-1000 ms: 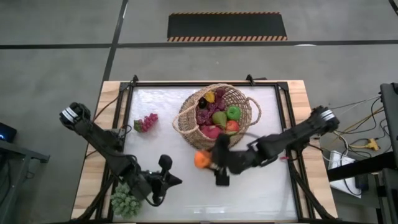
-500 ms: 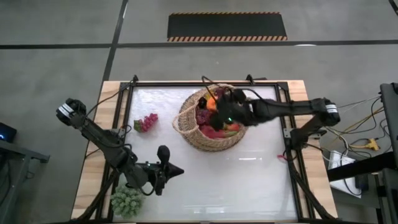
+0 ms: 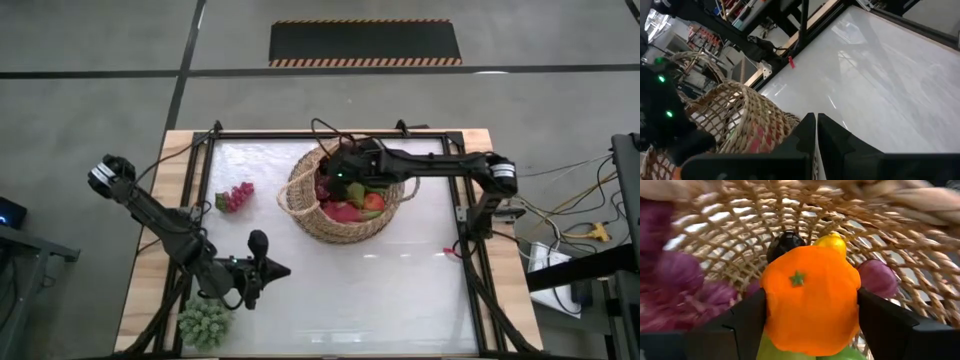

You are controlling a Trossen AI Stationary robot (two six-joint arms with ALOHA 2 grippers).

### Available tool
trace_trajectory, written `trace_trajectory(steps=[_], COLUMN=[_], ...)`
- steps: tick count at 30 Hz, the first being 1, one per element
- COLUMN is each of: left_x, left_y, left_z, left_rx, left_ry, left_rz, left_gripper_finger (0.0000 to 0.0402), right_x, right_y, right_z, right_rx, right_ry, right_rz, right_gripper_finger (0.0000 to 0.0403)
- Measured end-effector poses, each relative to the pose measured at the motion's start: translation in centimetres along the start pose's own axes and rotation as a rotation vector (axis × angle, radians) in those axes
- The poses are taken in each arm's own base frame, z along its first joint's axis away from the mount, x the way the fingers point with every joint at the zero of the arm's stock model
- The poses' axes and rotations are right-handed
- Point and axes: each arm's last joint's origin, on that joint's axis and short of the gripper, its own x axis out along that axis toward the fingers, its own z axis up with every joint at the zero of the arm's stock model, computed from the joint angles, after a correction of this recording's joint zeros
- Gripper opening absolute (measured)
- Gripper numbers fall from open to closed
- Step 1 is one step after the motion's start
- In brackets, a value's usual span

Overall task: Build produce basket
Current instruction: Put the orange into the brown basket, then put the purple grapes into the brown basket

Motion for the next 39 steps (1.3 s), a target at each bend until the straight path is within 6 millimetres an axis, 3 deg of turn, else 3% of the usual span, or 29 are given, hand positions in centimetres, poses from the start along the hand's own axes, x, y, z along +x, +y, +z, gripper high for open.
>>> trace_trajectory(steps=[9,16,21,26,31,39], left_x=[-0.1,-0.1,-0.1,-0.1,-0.1,0.0], left_y=[0.2,0.2,0.2,0.2,0.2,0.0], left_z=[0.1,0.2,0.2,0.2,0.2,-0.2], left_rx=[-0.017,-0.02,-0.02,-0.02,-0.02,-0.018], left_ry=[-0.013,-0.015,-0.015,-0.015,-0.014,-0.002], left_rz=[0.011,0.016,0.016,0.016,0.016,0.021], left_gripper_finger=[0.0002,0.0002,0.0002,0.0002,0.0002,0.0002], right_x=[3.3,4.1,3.5,1.4,-2.3,-10.3], right_y=[0.9,0.9,0.7,0.3,1.1,5.3], right_z=[0.3,0.3,0.5,0.7,0.3,-2.7], right_rx=[-0.034,-0.043,-0.039,-0.039,-0.063,-0.217], right_ry=[-0.024,-0.023,-0.029,-0.052,-0.093,-0.197], right_rz=[-0.007,-0.017,-0.009,0.008,0.064,0.253], right_gripper_finger=[0.0286,0.032,0.0342,0.0349,0.0343,0.0327])
